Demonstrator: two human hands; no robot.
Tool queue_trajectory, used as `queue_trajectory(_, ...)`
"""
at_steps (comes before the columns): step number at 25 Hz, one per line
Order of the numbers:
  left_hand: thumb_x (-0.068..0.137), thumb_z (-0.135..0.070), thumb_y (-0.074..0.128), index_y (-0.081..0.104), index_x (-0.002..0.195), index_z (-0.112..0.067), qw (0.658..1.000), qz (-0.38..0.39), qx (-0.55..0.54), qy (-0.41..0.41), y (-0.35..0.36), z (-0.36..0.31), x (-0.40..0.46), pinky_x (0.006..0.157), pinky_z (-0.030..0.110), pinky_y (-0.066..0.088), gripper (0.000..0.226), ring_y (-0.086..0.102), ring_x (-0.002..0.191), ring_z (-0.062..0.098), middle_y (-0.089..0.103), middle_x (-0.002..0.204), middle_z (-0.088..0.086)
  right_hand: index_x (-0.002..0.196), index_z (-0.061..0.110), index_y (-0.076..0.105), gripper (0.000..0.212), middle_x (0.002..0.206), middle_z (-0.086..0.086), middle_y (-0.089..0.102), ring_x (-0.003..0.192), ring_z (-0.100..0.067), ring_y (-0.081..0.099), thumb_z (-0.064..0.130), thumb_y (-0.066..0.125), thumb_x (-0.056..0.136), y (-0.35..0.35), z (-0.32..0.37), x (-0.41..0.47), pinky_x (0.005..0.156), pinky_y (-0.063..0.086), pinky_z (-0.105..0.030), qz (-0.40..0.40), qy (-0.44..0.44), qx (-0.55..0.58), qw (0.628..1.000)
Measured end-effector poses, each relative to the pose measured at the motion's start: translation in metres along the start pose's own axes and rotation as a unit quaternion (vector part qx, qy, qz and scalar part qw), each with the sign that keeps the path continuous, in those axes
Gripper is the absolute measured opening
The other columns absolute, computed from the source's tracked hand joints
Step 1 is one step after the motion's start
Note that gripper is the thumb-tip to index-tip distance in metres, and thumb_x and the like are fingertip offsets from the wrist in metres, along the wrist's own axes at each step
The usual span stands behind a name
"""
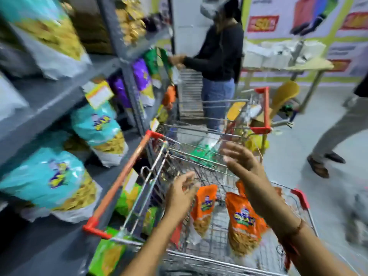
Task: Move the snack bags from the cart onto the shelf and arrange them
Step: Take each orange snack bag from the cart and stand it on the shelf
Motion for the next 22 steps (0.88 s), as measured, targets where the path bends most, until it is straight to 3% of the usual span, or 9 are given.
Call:
queue_trajectory(3,0.075,-0.003,0.076,0.059,0.123,-0.006,0.984,0.074,0.070,-0.145,0.053,0.107,0.025,0.097,0.039,0.052,0.051,0.066,0.111,0.028,0.069,0.118,0.019,0.121,0.013,0.058,0.039,0.121,-0.016,0.064,0.094,0.000,0.064,-0.006,0.065,0.087,-0.050,-0.126,0.007,0.078,0.053,-0.010,-0.012,0.151,-0.048,0.987)
queue_trajectory(7,0.066,-0.009,0.084,0.053,0.130,-0.003,0.933,0.114,0.162,-0.300,0.086,0.239,0.038,0.090,0.037,0.052,0.071,0.065,0.108,0.027,0.067,0.119,0.020,0.120,0.008,0.054,0.043,0.115,-0.015,0.055,0.100,-0.020,0.053,-0.019,0.057,0.086,-0.077,-0.303,0.011,0.073,0.049,-0.015,0.012,0.352,-0.116,0.929)
queue_trajectory(10,0.061,-0.017,0.086,0.060,0.117,-0.005,0.902,0.100,0.218,-0.358,0.101,0.310,0.032,0.078,0.040,0.053,0.063,0.068,0.097,0.034,0.070,0.108,0.018,0.133,0.000,0.048,0.052,0.112,-0.013,0.050,0.096,-0.021,0.049,-0.021,0.050,0.085,-0.074,-0.408,0.009,0.061,0.043,-0.014,0.055,0.443,-0.167,0.879)
queue_trajectory(13,0.058,-0.021,0.087,0.066,0.112,-0.005,0.890,0.091,0.241,-0.376,0.123,0.359,0.031,0.081,0.043,0.054,0.059,0.068,0.098,0.035,0.072,0.104,0.017,0.121,0.016,0.046,0.047,0.086,0.002,0.050,0.067,-0.014,0.048,-0.018,0.048,0.088,-0.079,-0.486,0.014,0.047,0.040,-0.006,0.061,0.507,-0.158,0.845)
queue_trajectory(15,0.058,-0.024,0.089,0.067,0.114,-0.007,0.889,0.075,0.236,-0.385,0.131,0.375,0.028,0.089,0.041,0.053,0.062,0.067,0.102,0.033,0.072,0.109,0.016,0.121,0.019,0.048,0.042,0.091,0.004,0.057,0.072,-0.014,0.055,-0.012,0.049,0.092,-0.088,-0.525,0.006,0.057,0.049,-0.007,0.055,0.544,-0.130,0.827)
queue_trajectory(16,0.057,-0.026,0.089,0.067,0.110,-0.007,0.884,0.061,0.240,-0.396,0.131,0.378,0.027,0.087,0.040,0.054,0.061,0.068,0.099,0.033,0.073,0.104,0.017,0.127,0.011,0.052,0.039,0.107,-0.005,0.064,0.088,-0.024,0.063,-0.010,0.048,0.094,-0.092,-0.540,0.002,0.073,0.057,-0.021,0.038,0.567,-0.109,0.816)
queue_trajectory(18,0.055,-0.031,0.089,0.065,0.108,-0.012,0.880,0.034,0.247,-0.404,0.130,0.378,0.027,0.078,0.037,0.055,0.061,0.070,0.092,0.032,0.071,0.091,0.013,0.137,0.000,0.050,0.040,0.135,-0.019,0.059,0.118,-0.034,0.060,-0.005,0.046,0.098,-0.095,-0.564,-0.009,0.101,0.051,-0.044,0.029,0.614,-0.087,0.784)
queue_trajectory(19,0.053,-0.033,0.088,0.062,0.111,-0.019,0.888,0.021,0.238,-0.392,0.129,0.373,0.030,0.073,0.033,0.054,0.065,0.070,0.089,0.030,0.072,0.093,0.010,0.137,-0.003,0.049,0.040,0.137,-0.020,0.058,0.119,-0.033,0.060,-0.009,0.046,0.097,-0.092,-0.566,-0.002,0.103,0.049,-0.045,0.046,0.602,-0.075,0.794)
queue_trajectory(22,0.050,-0.041,0.087,0.055,0.117,-0.033,0.891,0.000,0.248,-0.379,0.117,0.355,0.036,0.063,0.025,0.041,0.075,0.072,0.085,0.029,0.077,0.099,0.003,0.130,-0.018,0.048,0.049,0.118,-0.018,0.063,0.095,-0.017,0.066,-0.031,0.044,0.082,-0.068,-0.552,0.034,0.080,0.057,-0.027,0.115,0.552,-0.026,0.825)
Point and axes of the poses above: each hand's wrist, its own x-axis towards the middle knuckle, its own y-axis out of the palm, z = x × y, the point moved 6 cm from there along x, towards the middle knuckle
